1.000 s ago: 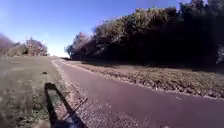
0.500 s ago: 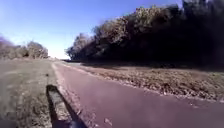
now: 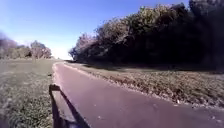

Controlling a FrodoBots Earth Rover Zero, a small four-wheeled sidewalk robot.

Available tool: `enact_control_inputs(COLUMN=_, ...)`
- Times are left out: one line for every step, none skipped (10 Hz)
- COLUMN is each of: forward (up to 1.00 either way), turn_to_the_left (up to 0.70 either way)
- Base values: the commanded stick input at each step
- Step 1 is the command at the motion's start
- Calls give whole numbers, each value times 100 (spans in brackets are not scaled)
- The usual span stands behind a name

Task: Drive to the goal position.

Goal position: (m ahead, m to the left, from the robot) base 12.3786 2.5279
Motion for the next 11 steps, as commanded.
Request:
enact_control_inputs(forward=85, turn_to_the_left=20)
enact_control_inputs(forward=85, turn_to_the_left=24)
enact_control_inputs(forward=85, turn_to_the_left=31)
enact_control_inputs(forward=85, turn_to_the_left=34)
enact_control_inputs(forward=85, turn_to_the_left=34)
enact_control_inputs(forward=85, turn_to_the_left=34)
enact_control_inputs(forward=85, turn_to_the_left=34)
enact_control_inputs(forward=85, turn_to_the_left=34)
enact_control_inputs(forward=85, turn_to_the_left=34)
enact_control_inputs(forward=85, turn_to_the_left=25)
enact_control_inputs(forward=85, turn_to_the_left=10)
